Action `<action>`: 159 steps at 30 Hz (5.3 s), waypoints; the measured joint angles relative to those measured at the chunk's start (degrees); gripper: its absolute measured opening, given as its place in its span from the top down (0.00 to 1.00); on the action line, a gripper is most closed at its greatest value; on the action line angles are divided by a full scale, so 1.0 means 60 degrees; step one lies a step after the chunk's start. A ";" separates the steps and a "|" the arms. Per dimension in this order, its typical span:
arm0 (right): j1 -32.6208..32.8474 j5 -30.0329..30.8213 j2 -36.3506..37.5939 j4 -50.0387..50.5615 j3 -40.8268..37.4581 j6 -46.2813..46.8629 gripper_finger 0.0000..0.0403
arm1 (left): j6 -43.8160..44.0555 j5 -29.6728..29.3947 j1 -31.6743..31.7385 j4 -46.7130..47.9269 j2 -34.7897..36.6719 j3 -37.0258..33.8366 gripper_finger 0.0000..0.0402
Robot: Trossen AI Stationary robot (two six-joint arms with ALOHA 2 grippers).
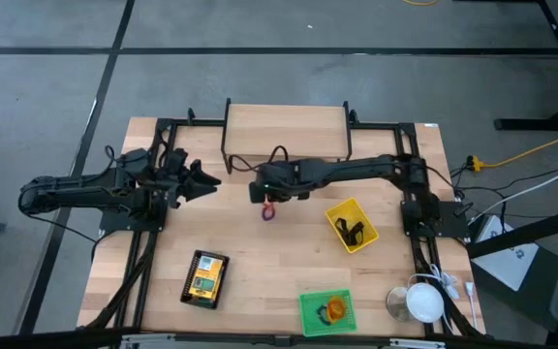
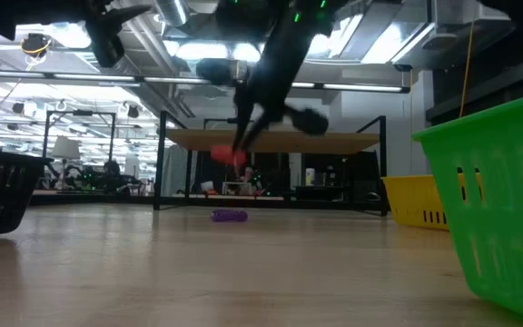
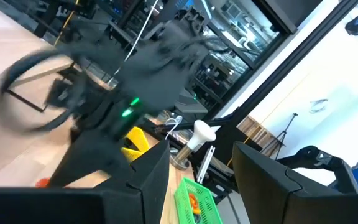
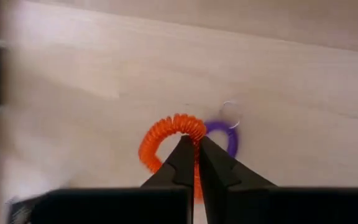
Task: Pick & Place Office Desk Supplies
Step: Put the orange spring keychain into the green basket, then put the purple spring keychain into the green basket
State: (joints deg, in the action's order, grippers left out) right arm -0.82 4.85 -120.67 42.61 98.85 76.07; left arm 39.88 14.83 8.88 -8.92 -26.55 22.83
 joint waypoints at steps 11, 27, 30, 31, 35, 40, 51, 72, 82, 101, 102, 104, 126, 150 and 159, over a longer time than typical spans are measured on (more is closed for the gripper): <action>0.2014 0.0291 0.2007 0.0408 0.0027 -0.0768 0.99 | -0.0036 -0.0039 0.0003 -0.0052 -0.0007 0.0004 0.58; 0.6870 0.1762 0.2850 0.2622 0.0036 0.4432 0.99 | 0.0148 -0.0391 -0.0934 -0.1447 -0.2493 0.0005 0.58; 0.7448 0.1762 0.2528 0.2692 0.0036 0.5340 1.00 | 0.0222 -0.0849 -0.1226 -0.2437 -0.3150 0.0015 0.58; 0.7578 0.1755 0.2391 0.2707 0.0036 0.5580 1.00 | 0.0241 -0.1045 -0.1311 -0.2738 -0.3366 0.0018 0.58; 0.7897 0.1463 0.1743 0.2726 0.0036 0.5993 1.00 | 0.0262 -0.1448 -0.1597 -0.3151 -0.4012 0.0047 0.58; 0.7952 0.1501 0.1130 0.2661 0.0032 0.6144 1.00 | 0.0257 -0.1475 -0.1977 -0.3087 -0.4791 0.0365 0.58; 0.7732 0.1290 0.0949 0.2705 0.0036 0.5220 0.96 | 0.0146 -0.1029 -0.2306 -0.3046 -0.6183 0.1459 0.58; 0.7577 0.1606 0.1470 0.3898 0.0036 0.4502 0.48 | -0.0423 -0.1159 -0.2433 -0.1476 -0.6587 0.1751 0.58; 0.6971 0.2713 0.2158 0.4655 0.0036 0.4498 0.51 | 0.0041 -0.4199 -0.2543 0.4113 -0.8054 0.3406 0.58; 0.6725 0.2870 0.2169 0.4788 0.0036 0.3957 0.53 | 0.0748 -0.3863 -0.2313 0.6031 -1.2677 0.6966 0.58; 0.6726 0.2867 0.2169 0.4788 0.0036 0.3952 0.53 | 0.0673 -0.3883 -0.2313 0.6036 -1.2841 0.7076 0.58; 0.6732 0.2859 0.2169 0.4786 0.0036 0.3920 0.53 | 0.0524 -0.3931 -0.2313 0.6134 -1.3111 0.7289 0.58; 0.6666 0.3440 0.2169 0.4798 0.0036 0.3611 0.54 | 0.0071 -0.3215 -0.1952 0.6226 -1.3244 0.6901 0.81; 0.6382 0.7950 0.2855 0.3582 0.0640 0.1260 0.54 | -0.3239 0.2475 -0.1716 0.1539 -1.0327 0.7100 0.94; 0.6348 0.7649 0.4481 0.0585 0.0997 -0.2445 0.54 | -0.3620 0.3947 -0.1660 0.0835 -0.9933 0.7089 0.95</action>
State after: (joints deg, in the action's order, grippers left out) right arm 37.27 50.75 -93.79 46.12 104.84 61.41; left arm 18.16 38.50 -1.08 -3.91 -86.14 65.36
